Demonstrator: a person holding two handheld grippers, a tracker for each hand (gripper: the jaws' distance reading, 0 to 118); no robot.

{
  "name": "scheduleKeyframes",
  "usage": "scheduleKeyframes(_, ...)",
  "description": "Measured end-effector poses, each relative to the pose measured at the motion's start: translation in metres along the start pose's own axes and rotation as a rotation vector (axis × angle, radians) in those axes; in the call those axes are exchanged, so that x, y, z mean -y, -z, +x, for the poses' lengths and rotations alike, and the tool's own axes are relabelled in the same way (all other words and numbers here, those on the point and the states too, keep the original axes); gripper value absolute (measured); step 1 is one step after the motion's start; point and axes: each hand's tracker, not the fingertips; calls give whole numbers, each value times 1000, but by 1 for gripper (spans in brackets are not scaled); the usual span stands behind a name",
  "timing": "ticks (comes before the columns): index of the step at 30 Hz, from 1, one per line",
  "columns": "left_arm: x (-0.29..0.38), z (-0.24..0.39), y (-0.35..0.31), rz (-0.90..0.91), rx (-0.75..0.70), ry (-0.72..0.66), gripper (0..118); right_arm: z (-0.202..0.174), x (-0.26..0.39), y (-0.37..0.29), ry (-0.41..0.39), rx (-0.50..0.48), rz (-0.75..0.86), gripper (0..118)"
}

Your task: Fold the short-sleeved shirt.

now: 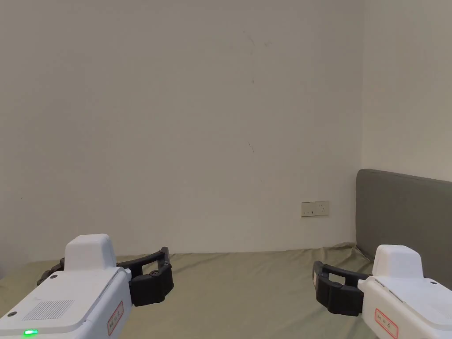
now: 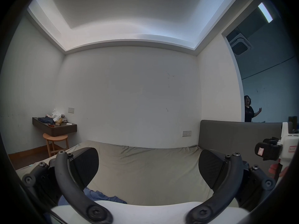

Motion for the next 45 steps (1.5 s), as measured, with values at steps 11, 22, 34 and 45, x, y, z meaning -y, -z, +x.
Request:
scheduleKeyframes(11,-3,3,0,10,-8,27,118,2,2,2,6,8,-16,118)
scheduleKeyframes(22,-2,7,-1,7,5,38,118,2,2,0,6,3,-13,118)
scheduleKeyframes(34,-3,8,0,2,9,34,118,6,0,-1,14,16,-14,118)
scheduleKeyframes(45,3,15,-7,-18,6,110,0,5,5,-9,8,-33,-42,1)
